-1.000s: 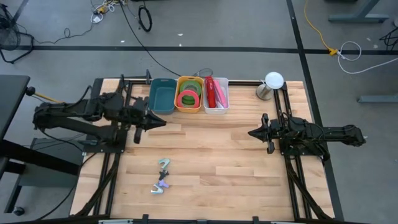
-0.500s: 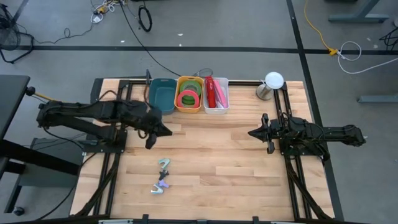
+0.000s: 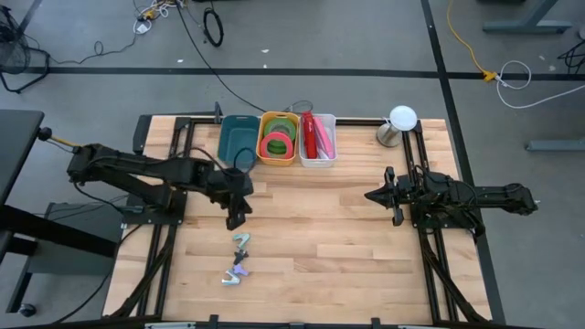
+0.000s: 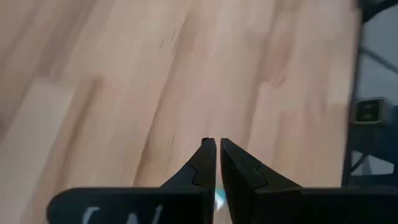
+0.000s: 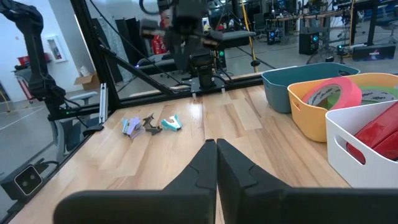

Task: Pick and place Stapler, Stapler remover, tape
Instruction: Put the top blue staple remover into the blue bin, then put the black staple remover into the blue bin

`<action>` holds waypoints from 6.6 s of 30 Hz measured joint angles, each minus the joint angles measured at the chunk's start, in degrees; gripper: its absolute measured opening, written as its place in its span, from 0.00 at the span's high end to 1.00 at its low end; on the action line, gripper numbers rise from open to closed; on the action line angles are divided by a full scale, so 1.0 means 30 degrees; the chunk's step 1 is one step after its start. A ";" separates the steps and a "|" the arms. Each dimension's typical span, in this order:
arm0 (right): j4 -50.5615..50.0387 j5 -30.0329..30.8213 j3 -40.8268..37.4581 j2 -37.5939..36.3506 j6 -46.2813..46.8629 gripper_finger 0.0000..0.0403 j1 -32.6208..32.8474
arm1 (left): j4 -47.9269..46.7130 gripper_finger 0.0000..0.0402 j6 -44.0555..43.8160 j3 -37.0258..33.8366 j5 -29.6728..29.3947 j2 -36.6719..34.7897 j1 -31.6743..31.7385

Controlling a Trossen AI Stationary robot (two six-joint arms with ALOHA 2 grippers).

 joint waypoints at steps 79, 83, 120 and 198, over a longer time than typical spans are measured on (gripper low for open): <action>0.0003 -0.0002 0.0000 0.0000 0.0000 0.98 0.0003 | -0.1215 0.77 -0.3063 -0.1086 0.4917 0.8491 -0.1003; 0.0000 -0.0003 0.0000 0.0000 0.0000 0.98 0.0005 | -0.1219 0.84 -0.3070 -0.1086 0.5194 0.8491 -0.1003; 0.0003 -0.0006 0.0000 -0.0007 0.0000 0.98 0.0006 | -0.6541 0.99 0.0794 0.3330 -0.0081 0.5030 0.4497; 0.0003 -0.0001 0.0000 -0.0007 0.0000 0.98 0.0001 | -0.5941 0.56 -0.0913 0.4685 -0.1508 0.4943 -0.0798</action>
